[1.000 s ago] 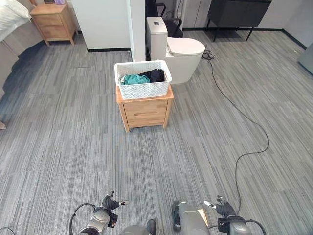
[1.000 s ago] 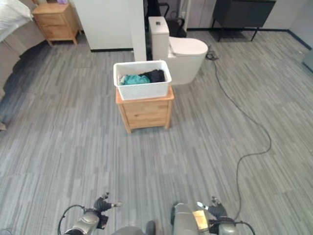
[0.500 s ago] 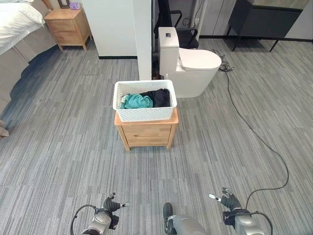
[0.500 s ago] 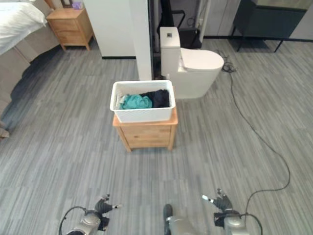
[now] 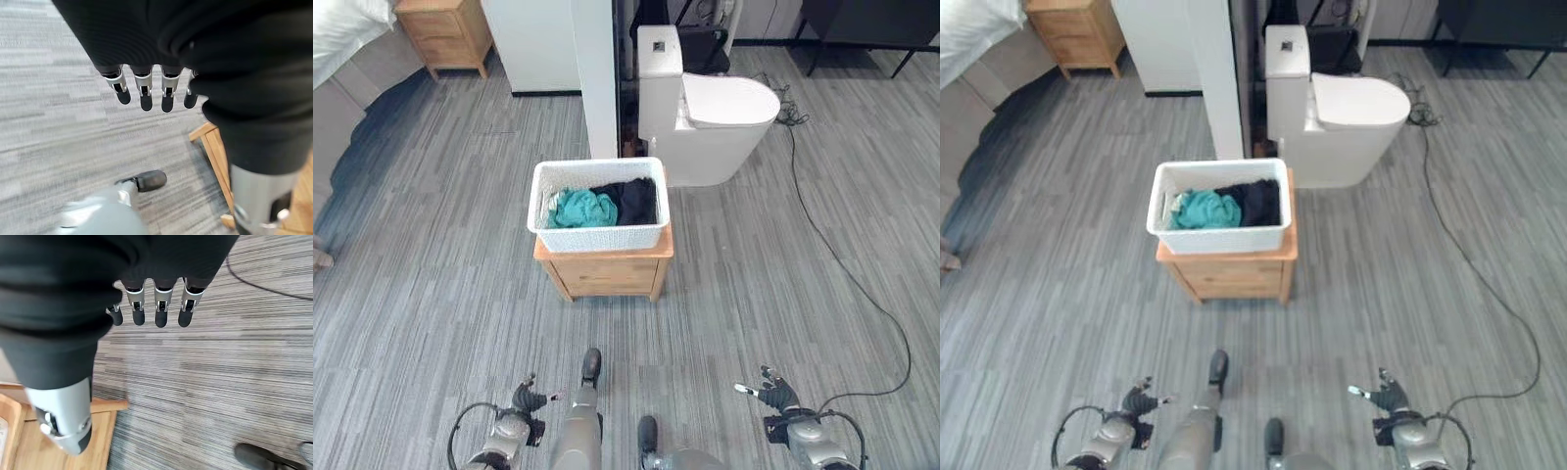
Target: Grab the laundry basket,head to the washer,open it,put in the laundry and shut it.
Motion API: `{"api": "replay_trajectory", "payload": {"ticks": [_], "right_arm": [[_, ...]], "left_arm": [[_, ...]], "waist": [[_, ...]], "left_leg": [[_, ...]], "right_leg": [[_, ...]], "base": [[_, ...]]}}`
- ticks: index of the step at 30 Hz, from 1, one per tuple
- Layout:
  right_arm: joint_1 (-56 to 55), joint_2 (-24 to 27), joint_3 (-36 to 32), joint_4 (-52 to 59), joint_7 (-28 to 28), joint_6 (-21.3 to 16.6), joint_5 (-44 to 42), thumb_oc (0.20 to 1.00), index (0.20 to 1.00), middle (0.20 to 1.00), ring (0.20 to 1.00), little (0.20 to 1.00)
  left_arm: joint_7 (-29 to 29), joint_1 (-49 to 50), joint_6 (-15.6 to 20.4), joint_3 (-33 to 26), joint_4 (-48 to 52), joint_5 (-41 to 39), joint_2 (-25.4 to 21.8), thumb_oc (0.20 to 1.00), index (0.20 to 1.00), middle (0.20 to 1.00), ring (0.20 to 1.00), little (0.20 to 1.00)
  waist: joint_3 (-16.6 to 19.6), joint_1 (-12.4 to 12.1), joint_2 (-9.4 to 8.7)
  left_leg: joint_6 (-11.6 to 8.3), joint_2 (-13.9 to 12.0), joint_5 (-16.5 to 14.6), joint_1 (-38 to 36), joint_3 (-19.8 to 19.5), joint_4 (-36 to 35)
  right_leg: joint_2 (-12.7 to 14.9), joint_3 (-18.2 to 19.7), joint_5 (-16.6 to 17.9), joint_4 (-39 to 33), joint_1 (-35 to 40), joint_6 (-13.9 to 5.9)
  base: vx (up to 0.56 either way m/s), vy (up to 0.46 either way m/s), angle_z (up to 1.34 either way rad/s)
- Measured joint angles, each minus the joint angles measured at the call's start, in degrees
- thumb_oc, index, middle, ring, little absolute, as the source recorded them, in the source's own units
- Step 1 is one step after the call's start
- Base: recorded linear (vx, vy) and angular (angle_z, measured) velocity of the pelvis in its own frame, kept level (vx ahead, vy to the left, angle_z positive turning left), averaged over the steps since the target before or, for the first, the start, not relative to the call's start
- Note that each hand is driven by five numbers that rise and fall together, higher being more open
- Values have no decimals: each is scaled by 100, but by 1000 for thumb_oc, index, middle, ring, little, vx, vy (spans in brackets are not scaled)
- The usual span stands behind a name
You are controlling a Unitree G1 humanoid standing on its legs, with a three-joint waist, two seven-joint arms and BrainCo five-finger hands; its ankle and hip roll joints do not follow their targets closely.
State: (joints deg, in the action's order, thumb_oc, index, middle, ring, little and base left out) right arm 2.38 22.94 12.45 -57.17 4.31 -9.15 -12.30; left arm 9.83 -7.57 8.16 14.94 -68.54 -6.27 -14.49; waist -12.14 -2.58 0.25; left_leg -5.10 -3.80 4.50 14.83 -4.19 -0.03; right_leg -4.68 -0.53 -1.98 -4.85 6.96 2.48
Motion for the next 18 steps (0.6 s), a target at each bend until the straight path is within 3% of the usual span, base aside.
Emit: {"api": "replay_trajectory", "payload": {"ticks": [1, 3, 4, 8, 10, 13, 14, 18], "right_arm": [[-84, -1, -17, -66, 6, -12, 18, 1000, 1000, 1000, 1000, 1000], [-177, -31, -115, -150, 40, 10, 21, 1000, 1000, 1000, 1000, 1000], [-224, -60, -100, -116, 39, 22, 20, 1000, 1000, 1000, 1000, 1000], [-235, -294, -93, -112, 39, 26, 25, 1000, 1000, 1000, 1000, 1000], [22, -388, 20, -95, 19, 29, 94, 1000, 1000, 1000, 1000, 1000], [105, -419, 52, 73, -1, 31, 150, 1000, 1000, 1000, 1000, 1000], [97, -433, 52, 95, -15, 31, 151, 1000, 1000, 1000, 1000, 1000], [-23, -494, 46, 115, -66, 36, 194, 1000, 1000, 1000, 1000, 1000]], "left_arm": [[1, 170, 23, -86, 29, 1, 17, 1000, 1000, 1000, 1000, 1000], [-10, 205, 28, -60, -15, 14, 27, 1000, 1000, 1000, 1000, 1000], [-14, 194, 37, -39, -2, 15, -1, 1000, 1000, 1000, 1000, 1000], [-8, -175, 58, 189, -6, 26, -229, 1000, 1000, 1000, 1000, 1000], [-3, -386, 65, 200, -2, 44, -272, 1000, 1000, 1000, 1000, 1000], [-3, -455, 101, 210, 168, 53, -304, 1000, 1000, 1000, 1000, 1000], [-2, -409, 111, 211, 249, 53, -323, 1000, 1000, 1000, 1000, 1000], [-6, -139, 147, 220, 296, 78, -331, 1000, 1000, 1000, 1000, 1000]], "waist": [[179, 35, 3], [289, 34, -15], [292, 45, -50], [459, 30, -274], [433, -13, -236], [441, -86, -251], [445, -110, -272], [486, -169, -318]], "left_leg": [[124, 47, 41, -187, 17, 43], [489, 195, 495, -632, 105, -292], [488, 252, 510, -833, 170, -432], [811, 557, 186, -979, 288, -377], [996, 643, 20, -1002, 356, -228], [1162, 876, -199, -1238, 464, -209], [1189, 930, -246, -1290, 474, -200], [1195, 1004, -371, -1356, 434, -161]], "right_leg": [[43, 51, -105, 3, 62, -13], [203, 209, -336, 250, 169, -270], [287, 175, -434, 571, 112, -444], [615, 314, -734, 1589, -283, -809], [893, 301, -1066, 1896, -492, -972], [1421, 343, -783, 1798, -553, -1292], [1494, 389, -546, 1849, -594, -1327], [1562, 491, -311, 2018, -681, -1377]], "base": [[284, 275, -44], [159, 199, -40], [173, 269, -26], [101, 204, -13], [114, 184, -35], [115, 166, -13], [57, 95, -2], [77, 135, 4]]}}
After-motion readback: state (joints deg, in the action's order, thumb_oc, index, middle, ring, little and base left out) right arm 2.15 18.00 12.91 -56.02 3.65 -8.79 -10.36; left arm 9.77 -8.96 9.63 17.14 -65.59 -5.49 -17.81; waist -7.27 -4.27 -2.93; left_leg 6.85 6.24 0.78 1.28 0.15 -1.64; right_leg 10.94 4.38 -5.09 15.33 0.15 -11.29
